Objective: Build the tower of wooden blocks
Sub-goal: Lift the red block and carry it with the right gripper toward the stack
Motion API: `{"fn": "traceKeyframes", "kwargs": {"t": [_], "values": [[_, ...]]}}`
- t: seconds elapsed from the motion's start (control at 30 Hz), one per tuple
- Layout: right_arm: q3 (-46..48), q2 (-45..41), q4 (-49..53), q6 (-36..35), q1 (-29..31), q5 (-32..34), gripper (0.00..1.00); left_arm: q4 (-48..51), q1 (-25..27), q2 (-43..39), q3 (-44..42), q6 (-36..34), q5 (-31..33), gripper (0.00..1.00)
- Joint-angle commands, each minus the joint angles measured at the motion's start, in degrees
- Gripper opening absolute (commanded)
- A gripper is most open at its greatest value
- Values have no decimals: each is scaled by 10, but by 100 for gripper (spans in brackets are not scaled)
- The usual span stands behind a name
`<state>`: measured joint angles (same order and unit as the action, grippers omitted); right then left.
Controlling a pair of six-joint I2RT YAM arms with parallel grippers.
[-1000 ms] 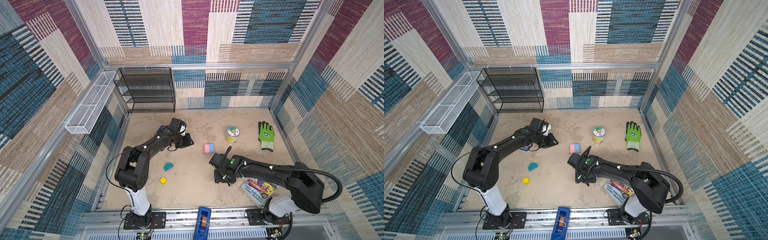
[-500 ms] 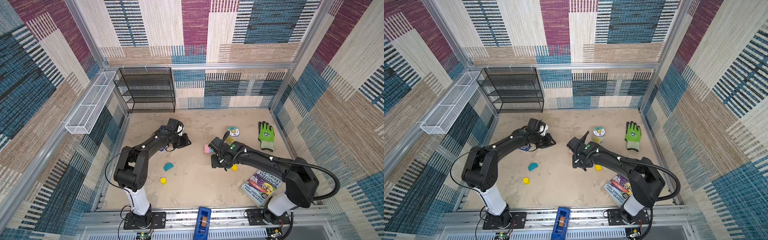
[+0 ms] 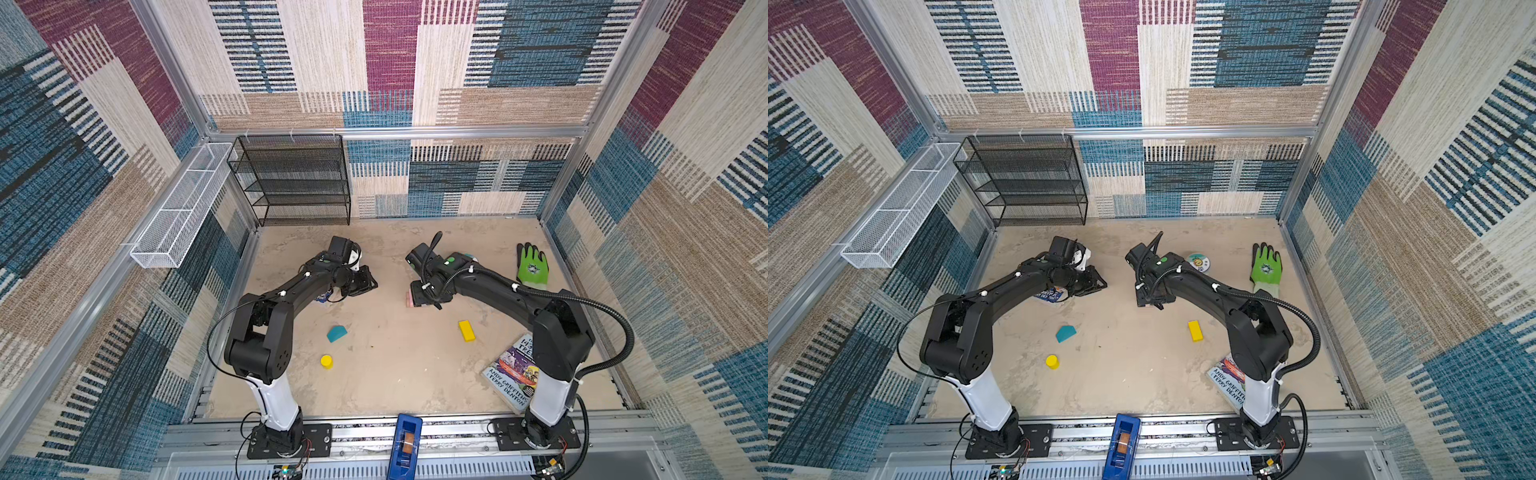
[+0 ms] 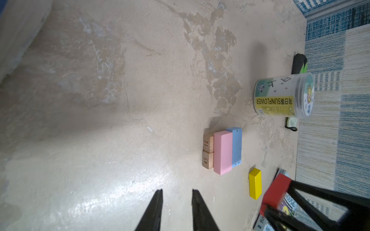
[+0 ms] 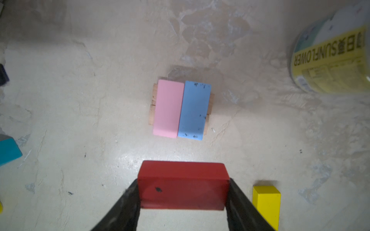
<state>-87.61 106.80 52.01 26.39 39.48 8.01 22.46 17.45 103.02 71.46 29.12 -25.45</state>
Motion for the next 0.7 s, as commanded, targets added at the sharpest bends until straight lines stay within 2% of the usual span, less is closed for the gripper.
{"fn": "traceKeyframes", "kwargs": {"t": [0.0,0.3,0.67], "values": [[-33,24,16,-30,-5,9,60,-10,-6,-8,-6,-15,-6,30],[-127,102,52,-31,-10,18,60,-23,-21,-5,-13,-11,-21,30],[-135,120,50,-6,-10,19,59,-31,-32,-4,-22,-7,-30,30]]}}
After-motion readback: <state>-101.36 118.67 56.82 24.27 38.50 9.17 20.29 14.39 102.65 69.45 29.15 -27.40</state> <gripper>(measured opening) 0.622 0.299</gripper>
